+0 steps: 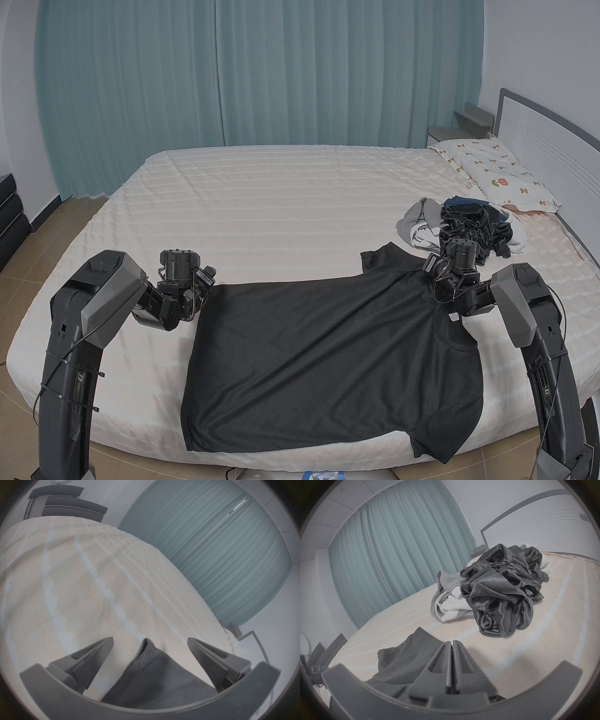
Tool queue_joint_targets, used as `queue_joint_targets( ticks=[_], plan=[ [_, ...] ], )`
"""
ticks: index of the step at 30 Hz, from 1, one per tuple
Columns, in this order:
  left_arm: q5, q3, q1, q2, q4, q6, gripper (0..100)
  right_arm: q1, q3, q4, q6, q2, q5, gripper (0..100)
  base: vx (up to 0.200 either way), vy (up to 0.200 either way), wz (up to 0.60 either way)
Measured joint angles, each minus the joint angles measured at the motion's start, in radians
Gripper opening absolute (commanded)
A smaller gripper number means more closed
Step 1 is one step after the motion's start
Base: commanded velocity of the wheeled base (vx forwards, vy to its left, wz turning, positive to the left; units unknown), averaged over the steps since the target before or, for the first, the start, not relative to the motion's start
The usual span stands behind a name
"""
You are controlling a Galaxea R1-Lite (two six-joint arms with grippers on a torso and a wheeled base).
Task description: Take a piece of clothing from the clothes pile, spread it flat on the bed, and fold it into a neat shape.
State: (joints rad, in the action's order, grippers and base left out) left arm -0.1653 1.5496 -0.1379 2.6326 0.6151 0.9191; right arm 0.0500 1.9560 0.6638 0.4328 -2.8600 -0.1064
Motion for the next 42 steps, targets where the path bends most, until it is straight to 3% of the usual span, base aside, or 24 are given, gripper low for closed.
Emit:
queue_joint_targets(
  ticks=[11,16,17,22,34,35,42],
  plan=[
    [0.03,0.002,-0.003,0.002,0.016,-0.045,100,0.006,-0.012,-0.001,0.02,0.008,-0.022,100,0.0,0.0,0.0],
    [0.081,-0.001,-0.011,0.005,0.012,-0.052,100,0.009,-0.016,-0.001,0.023,0.011,-0.024,100,0.0,0.0,0.0],
    [0.086,-0.001,-0.011,0.006,0.011,-0.057,0,0.01,-0.018,-0.001,0.023,0.012,-0.024,100,0.0,0.0,0.0],
    [0.09,0.001,-0.016,0.016,0.011,-0.097,0,0.013,-0.031,0.0,0.028,0.017,-0.024,100,0.0,0.0,0.0],
    [0.046,0.02,-0.007,0.026,0.055,-0.093,0,0.014,-0.03,0.0,0.054,0.018,-0.023,100,0.0,0.0,0.0],
    [0.044,0.021,-0.005,0.026,0.057,-0.092,0,0.014,-0.03,0.0,0.057,0.018,-0.023,0,0.0,0.0,0.0],
    [0.003,0.046,0.008,0.029,0.065,-0.09,0,0.014,-0.037,-0.006,0.076,0.02,-0.023,0,0.0,0.0,0.0]
  ],
)
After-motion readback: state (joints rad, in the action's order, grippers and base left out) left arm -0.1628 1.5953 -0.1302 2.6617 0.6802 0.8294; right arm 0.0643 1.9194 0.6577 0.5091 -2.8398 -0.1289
